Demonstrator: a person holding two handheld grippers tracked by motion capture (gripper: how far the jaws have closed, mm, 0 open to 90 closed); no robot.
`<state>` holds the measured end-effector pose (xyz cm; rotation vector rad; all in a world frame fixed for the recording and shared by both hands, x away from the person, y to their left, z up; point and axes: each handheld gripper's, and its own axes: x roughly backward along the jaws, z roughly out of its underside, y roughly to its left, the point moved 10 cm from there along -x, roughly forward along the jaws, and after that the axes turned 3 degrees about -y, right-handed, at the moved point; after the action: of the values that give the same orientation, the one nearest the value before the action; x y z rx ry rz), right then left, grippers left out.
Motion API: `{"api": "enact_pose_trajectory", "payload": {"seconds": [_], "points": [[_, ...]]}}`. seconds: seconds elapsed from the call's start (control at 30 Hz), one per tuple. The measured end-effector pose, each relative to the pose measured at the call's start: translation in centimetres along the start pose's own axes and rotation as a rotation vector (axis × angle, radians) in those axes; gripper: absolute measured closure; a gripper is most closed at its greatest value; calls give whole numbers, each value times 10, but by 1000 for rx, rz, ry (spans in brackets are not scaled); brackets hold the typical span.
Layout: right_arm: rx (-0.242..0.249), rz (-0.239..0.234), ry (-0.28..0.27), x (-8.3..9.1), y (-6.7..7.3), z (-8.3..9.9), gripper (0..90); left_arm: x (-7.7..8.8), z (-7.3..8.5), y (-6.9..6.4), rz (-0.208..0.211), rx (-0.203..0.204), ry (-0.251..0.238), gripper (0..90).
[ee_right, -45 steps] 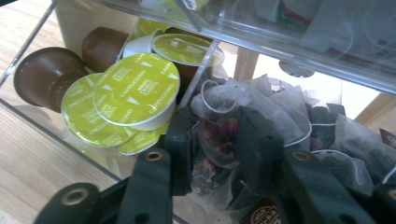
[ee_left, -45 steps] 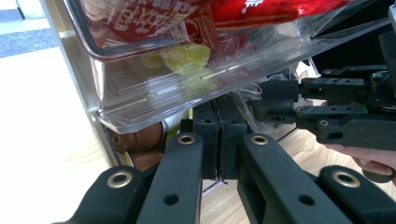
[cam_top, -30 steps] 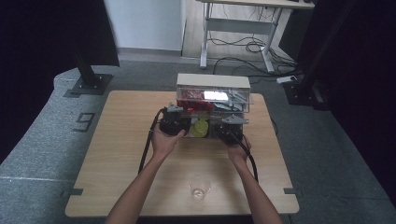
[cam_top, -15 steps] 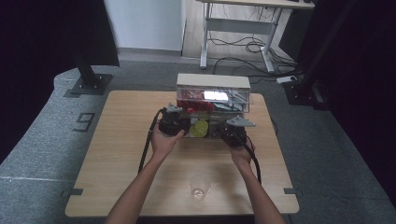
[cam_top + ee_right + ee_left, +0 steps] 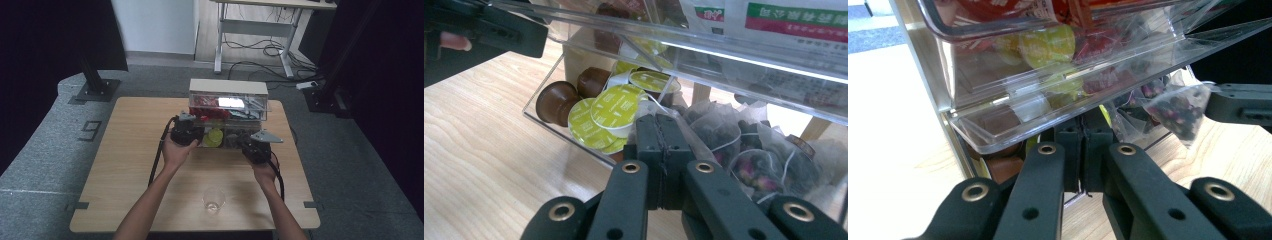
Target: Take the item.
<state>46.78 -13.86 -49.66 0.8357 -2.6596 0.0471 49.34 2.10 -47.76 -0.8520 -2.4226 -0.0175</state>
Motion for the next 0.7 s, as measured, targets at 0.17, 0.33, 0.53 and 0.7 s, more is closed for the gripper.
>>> {"api": "enact_pose_trajectory", "payload": {"seconds": [0.17, 0.33, 0.53, 0.7], "points": [[-8, -5, -11, 9, -1, 2, 890, -1, -1, -1, 1, 3, -2, 882], [-19, -15, -28, 17, 1, 3, 890, -2, -1, -1, -2, -1, 1, 882], [-18, -18, -44, 26, 2, 3, 890, -3, -2, -3, 2, -3, 0, 882], [-18, -27, -58, 34, 4, 2, 890, -2, -4, -4, 1, -4, 1, 881]]}}
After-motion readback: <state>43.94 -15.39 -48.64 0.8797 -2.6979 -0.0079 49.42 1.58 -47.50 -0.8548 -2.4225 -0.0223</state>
